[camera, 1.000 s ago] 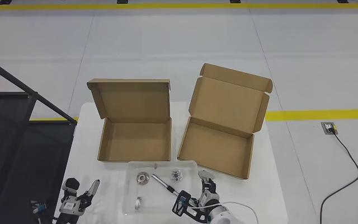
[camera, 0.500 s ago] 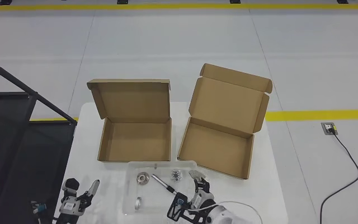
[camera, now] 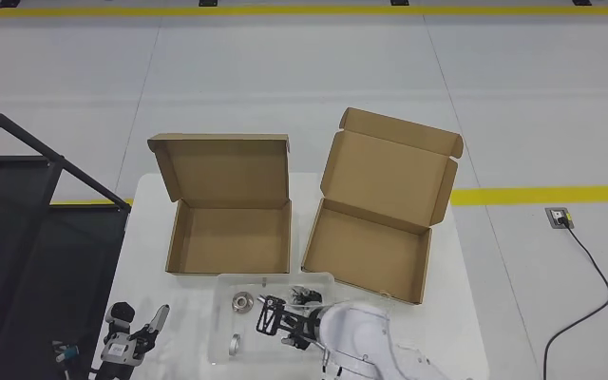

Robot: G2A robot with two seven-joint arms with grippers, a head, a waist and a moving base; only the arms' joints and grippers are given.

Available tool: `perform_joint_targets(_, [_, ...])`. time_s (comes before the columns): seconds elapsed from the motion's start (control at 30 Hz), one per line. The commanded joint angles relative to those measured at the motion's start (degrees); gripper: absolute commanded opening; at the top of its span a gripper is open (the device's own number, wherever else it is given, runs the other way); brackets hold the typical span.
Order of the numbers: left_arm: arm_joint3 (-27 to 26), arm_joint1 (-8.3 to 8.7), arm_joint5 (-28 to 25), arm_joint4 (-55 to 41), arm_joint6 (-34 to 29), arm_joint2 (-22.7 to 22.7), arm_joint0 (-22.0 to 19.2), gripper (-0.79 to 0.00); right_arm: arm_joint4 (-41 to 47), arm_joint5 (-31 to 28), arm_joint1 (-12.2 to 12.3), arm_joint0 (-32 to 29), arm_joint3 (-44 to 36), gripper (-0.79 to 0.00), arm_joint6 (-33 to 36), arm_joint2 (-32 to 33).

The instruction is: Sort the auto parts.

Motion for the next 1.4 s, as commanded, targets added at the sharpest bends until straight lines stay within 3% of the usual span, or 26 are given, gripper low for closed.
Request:
perform_joint_targets(0.0, [0.00,0.00,0.00,0.00,0.00,0.00,0.00,0.000,1.54,-0.34,-0.44,1.48,1.06,0.000,3.34,-0.76])
perform_joint_targets(0.17, [0.00,0.00,0.00,0.00,0.00,0.00,0.00,0.000,3.05,2.26,-1.49,4.10,4.02,0.000,7.64,-1.99])
perform_joint_targets(0.3, [0.00,0.00,0.00,0.00,0.00,0.00,0.00,0.000,3.04,6.25,-2.38,5.41,6.72,0.000,6.81,-2.68])
perform_joint_targets(0.8, [0.00,0.00,0.00,0.00,0.00,0.00,0.00,0.000,2.73,11.70,-5.39,9.11,15.83,0.000,3.37,-5.92])
perform_joint_targets(0.83, [0.00,0.00,0.00,0.00,0.00,0.00,0.00,0.000,2.71,11.87,-5.52,9.14,16.24,-0.018,2.82,-5.96])
perform_joint_targets(0.9, [0.00,0.00,0.00,0.00,0.00,0.00,0.00,0.000,2.51,12.42,-5.72,9.18,17.08,-0.172,2.02,-5.88])
perform_joint_targets(0.93, [0.00,0.00,0.00,0.00,0.00,0.00,0.00,0.000,2.39,12.63,-5.82,9.18,17.37,-0.212,1.58,-5.85])
perform_joint_targets(0.97, [0.00,0.00,0.00,0.00,0.00,0.00,0.00,0.000,2.37,12.64,-5.90,9.15,17.61,-0.336,1.08,-5.81])
perform_joint_targets(1.0, [0.00,0.00,0.00,0.00,0.00,0.00,0.00,0.000,2.25,12.54,-5.95,9.15,17.93,-0.397,0.77,-5.74])
perform_joint_targets(1.2, [0.00,0.00,0.00,0.00,0.00,0.00,0.00,0.000,1.49,12.89,-6.23,8.78,18.50,-0.403,0.10,-5.28])
perform_joint_targets(1.23, [0.00,0.00,0.00,0.00,0.00,0.00,0.00,0.000,1.32,12.87,-6.25,8.66,18.43,-0.437,0.07,-5.19])
perform_joint_targets(1.33, [0.00,0.00,0.00,0.00,0.00,0.00,0.00,0.000,0.59,13.01,-6.20,8.16,17.80,-0.619,-0.13,-4.71])
perform_joint_targets(1.37, [0.00,0.00,0.00,0.00,0.00,0.00,0.00,0.000,0.53,12.92,-6.14,7.83,17.24,-0.748,-0.57,-4.41])
